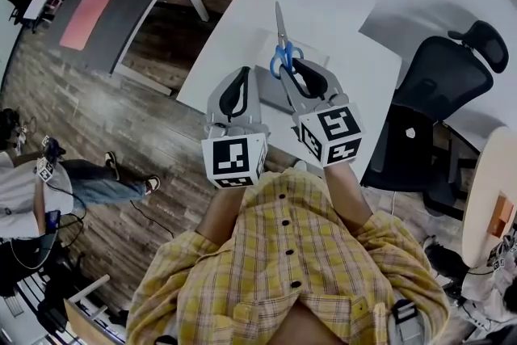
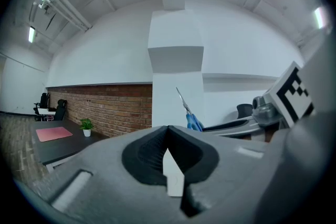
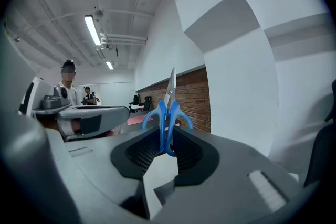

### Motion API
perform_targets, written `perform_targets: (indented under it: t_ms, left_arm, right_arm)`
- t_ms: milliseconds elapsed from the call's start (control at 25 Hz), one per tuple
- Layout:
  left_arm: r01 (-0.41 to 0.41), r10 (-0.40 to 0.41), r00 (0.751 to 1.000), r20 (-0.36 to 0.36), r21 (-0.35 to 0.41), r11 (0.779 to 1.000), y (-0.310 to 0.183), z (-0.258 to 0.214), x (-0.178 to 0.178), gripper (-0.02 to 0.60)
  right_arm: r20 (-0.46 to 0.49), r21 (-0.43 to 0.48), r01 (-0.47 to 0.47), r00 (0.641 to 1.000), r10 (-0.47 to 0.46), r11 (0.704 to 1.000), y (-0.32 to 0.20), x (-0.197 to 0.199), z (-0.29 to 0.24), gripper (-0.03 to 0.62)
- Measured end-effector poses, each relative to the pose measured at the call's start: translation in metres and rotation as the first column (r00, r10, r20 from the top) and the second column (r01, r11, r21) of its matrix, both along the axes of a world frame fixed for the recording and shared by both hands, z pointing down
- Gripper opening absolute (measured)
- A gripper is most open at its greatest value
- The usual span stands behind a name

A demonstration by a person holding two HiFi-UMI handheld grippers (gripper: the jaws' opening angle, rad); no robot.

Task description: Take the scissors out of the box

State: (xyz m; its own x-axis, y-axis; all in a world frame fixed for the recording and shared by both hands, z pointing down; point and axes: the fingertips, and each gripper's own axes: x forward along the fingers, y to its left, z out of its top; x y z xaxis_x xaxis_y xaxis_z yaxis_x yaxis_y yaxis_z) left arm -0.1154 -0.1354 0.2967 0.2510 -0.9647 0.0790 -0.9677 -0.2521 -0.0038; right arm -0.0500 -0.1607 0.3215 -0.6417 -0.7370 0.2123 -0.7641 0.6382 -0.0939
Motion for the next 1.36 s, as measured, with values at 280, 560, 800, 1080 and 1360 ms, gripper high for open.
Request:
perform_targets:
  t_ms: [280,560,800,1080,1360]
  left_arm:
    - [0.005,-0.005,1.0,-0.006,0.006,1.0,-0.003,-0.005,-0.002,0.005]
    - [-0.002,0.002,1.0,-0.006,0.007,1.0,0.0,-0.006,0.0,0.005]
    - [-0.009,0.009,1.0,-0.008,0.008,1.0,-0.002,-0.007,-0.005,0.005]
    - [-0.019,0.019,1.0,-0.006,0.013,1.0,0.003,-0.006,0.001,0.005]
    - [-0.019,0.019,1.0,-0.011,0.016,1.0,0.0,-0.006,0.001,0.005]
  right_arm:
    - [0.011,0.036,-0.011,1.0,0.01,0.999,-0.001,0.002,-0.016,0.084]
    - [0.025,0.071,-0.022,0.999,0.02,0.997,0.004,0.003,-0.026,0.084]
    - [0.038,0.089,-0.045,0.998,0.042,0.995,0.002,0.001,-0.03,0.084]
    - [0.043,0.099,-0.053,0.998,0.049,0.994,0.008,0.006,-0.032,0.084]
    - [0.042,0.112,-0.049,0.998,0.044,0.993,0.007,0.005,-0.034,0.084]
